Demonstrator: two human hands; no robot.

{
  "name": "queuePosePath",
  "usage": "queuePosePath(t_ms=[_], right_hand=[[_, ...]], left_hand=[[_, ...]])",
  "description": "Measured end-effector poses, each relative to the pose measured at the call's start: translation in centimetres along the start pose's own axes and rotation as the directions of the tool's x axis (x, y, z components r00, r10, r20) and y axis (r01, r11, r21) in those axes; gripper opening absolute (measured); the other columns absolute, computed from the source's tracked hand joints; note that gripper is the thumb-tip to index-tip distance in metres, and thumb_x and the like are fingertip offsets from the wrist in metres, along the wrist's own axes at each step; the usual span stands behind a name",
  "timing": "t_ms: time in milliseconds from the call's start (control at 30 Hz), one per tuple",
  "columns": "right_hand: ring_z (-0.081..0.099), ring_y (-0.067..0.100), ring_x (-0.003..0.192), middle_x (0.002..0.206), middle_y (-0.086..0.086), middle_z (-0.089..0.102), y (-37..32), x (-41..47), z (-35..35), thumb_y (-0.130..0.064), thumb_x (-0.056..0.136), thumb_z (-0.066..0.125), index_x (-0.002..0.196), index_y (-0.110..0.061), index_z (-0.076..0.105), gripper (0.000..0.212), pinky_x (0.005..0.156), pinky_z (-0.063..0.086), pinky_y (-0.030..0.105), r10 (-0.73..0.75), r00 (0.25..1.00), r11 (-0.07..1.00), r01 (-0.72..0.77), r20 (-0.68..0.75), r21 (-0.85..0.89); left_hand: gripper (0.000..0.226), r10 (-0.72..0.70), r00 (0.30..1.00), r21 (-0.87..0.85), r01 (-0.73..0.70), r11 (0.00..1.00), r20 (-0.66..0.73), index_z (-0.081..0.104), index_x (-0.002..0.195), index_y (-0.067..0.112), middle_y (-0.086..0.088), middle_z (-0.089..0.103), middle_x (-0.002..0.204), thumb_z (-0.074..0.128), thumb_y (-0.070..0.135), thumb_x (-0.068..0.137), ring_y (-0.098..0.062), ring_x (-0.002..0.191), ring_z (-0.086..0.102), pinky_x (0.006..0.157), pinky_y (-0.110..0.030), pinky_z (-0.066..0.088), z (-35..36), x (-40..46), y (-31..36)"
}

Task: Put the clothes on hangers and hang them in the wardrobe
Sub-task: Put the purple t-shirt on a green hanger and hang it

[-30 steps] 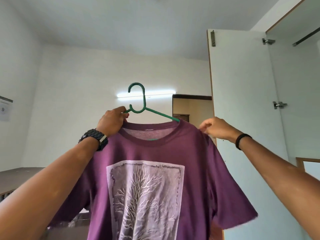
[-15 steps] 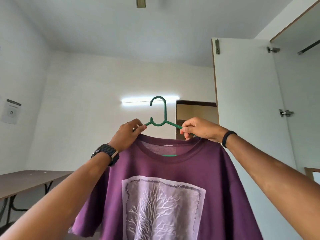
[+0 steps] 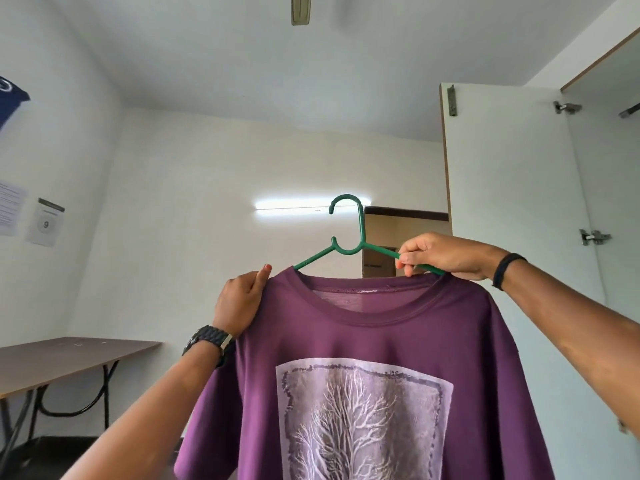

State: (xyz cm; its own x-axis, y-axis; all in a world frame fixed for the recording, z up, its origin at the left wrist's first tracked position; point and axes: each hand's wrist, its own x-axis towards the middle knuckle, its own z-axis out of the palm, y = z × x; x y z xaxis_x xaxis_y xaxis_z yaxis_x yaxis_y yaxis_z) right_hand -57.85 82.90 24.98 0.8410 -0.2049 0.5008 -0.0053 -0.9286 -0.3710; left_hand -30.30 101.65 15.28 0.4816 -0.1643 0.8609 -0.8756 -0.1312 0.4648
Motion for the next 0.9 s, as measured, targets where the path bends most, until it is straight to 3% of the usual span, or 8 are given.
queuePosePath(t_ms=[133, 233, 333, 433, 500, 600, 733, 900], right_hand=[[0.058, 0.006, 0.084, 0.093, -0.001, 0.063, 0.2, -0.2, -0.4, -0.012, 0.099, 0.046, 0.076, -0.004, 0.06, 0.028, 0.072, 0.045, 0.006, 0.02, 1.0, 1.0, -0.02, 0.022, 0.021], [0.056, 0.008, 0.085, 0.094, 0.003, 0.061, 0.4, -0.4, -0.4, -0.01, 0.099, 0.046, 0.074, -0.007, 0.059, 0.029, 0.068, 0.045, 0.004, 0.03, 0.999, 0.998, -0.031, 0.02, 0.054], [0.056, 0.008, 0.085, 0.094, 0.002, 0.061, 0.5, -0.6, -0.3, -0.011, 0.099, 0.046, 0.073, -0.006, 0.058, 0.029, 0.067, 0.044, 0.004, 0.032, 0.999, 0.997, -0.034, 0.029, 0.072], [0.056, 0.005, 0.084, 0.093, 0.001, 0.06, 0.7, -0.8, -0.5, -0.012, 0.099, 0.046, 0.073, -0.005, 0.059, 0.029, 0.067, 0.042, 0.004, 0.035, 0.999, 0.996, -0.038, 0.029, 0.086], [0.056, 0.004, 0.083, 0.093, 0.0, 0.06, 1.0, -0.8, -0.5, -0.012, 0.099, 0.047, 0.074, -0.005, 0.059, 0.029, 0.068, 0.042, 0.004, 0.042, 0.999, 0.996, -0.044, 0.022, 0.084], [0.056, 0.003, 0.081, 0.093, 0.002, 0.06, 1.5, -0.9, -0.5, -0.012, 0.099, 0.046, 0.077, -0.008, 0.06, 0.026, 0.07, 0.044, 0.006, 0.068, 0.997, 0.996, -0.07, 0.02, 0.063], [0.053, 0.003, 0.077, 0.091, 0.001, 0.059, 2.4, -1.5, -0.5, -0.015, 0.1, 0.045, 0.09, -0.007, 0.061, 0.02, 0.064, 0.044, 0.005, 0.106, 0.994, 0.993, -0.105, 0.001, 0.05], [0.054, 0.001, 0.071, 0.091, 0.0, 0.058, 2.8, -1.8, 0.0, -0.015, 0.1, 0.044, 0.095, -0.005, 0.06, 0.02, 0.061, 0.043, 0.005, 0.101, 0.995, 0.993, -0.101, 0.004, 0.056]], left_hand=[[0.058, -0.104, 0.99, -0.307, 0.071, 0.949, -0.092, 0.019, 0.056, 0.02, 0.003, 0.02, 0.054, 0.053, 0.051, 0.091, -0.018, 0.054, 0.019, 0.053, -0.033, 0.017, 0.6, 0.0, -0.5], [0.053, -0.296, 0.948, -0.597, 0.307, 0.741, 0.12, 0.036, 0.059, 0.017, -0.002, 0.033, 0.057, 0.068, 0.054, 0.079, -0.017, 0.054, 0.031, 0.051, -0.026, 0.029, 0.8, 0.5, -1.2], [0.048, -0.465, 0.811, -0.69, 0.563, 0.455, 0.355, 0.064, 0.092, 0.0, -0.015, 0.067, 0.09, 0.076, 0.043, 0.075, -0.028, 0.078, 0.063, 0.079, -0.04, 0.055, 1.2, 1.2, -3.4], [0.051, -0.521, 0.756, -0.696, 0.617, 0.366, 0.396, 0.063, 0.115, -0.001, -0.017, 0.068, 0.11, 0.075, 0.036, 0.08, -0.029, 0.085, 0.066, 0.089, -0.044, 0.054, 1.4, 0.9, -4.6], [0.049, -0.544, 0.737, -0.657, 0.645, 0.39, 0.401, 0.066, 0.109, 0.002, -0.014, 0.069, 0.105, 0.071, 0.043, 0.082, -0.028, 0.084, 0.066, 0.086, -0.041, 0.054, 1.8, 0.7, -4.9], [0.048, -0.526, 0.809, -0.464, 0.584, 0.666, 0.263, 0.062, 0.085, 0.005, -0.01, 0.063, 0.088, 0.056, 0.053, 0.089, -0.026, 0.079, 0.058, 0.078, -0.033, 0.046, 1.7, 0.6, -3.3], [0.044, -0.171, 0.984, -0.223, 0.177, 0.959, 0.045, 0.063, 0.084, 0.01, -0.004, 0.066, 0.087, 0.05, 0.051, 0.093, -0.024, 0.085, 0.06, 0.078, -0.035, 0.044, 1.4, 0.6, 0.8], [0.025, 0.216, 0.947, 0.067, -0.238, 0.969, 0.238, 0.062, 0.102, 0.018, -0.001, 0.067, 0.091, 0.048, 0.038, 0.097, -0.023, 0.087, 0.061, 0.082, -0.036, 0.048, 3.8, 0.2, 7.2]])
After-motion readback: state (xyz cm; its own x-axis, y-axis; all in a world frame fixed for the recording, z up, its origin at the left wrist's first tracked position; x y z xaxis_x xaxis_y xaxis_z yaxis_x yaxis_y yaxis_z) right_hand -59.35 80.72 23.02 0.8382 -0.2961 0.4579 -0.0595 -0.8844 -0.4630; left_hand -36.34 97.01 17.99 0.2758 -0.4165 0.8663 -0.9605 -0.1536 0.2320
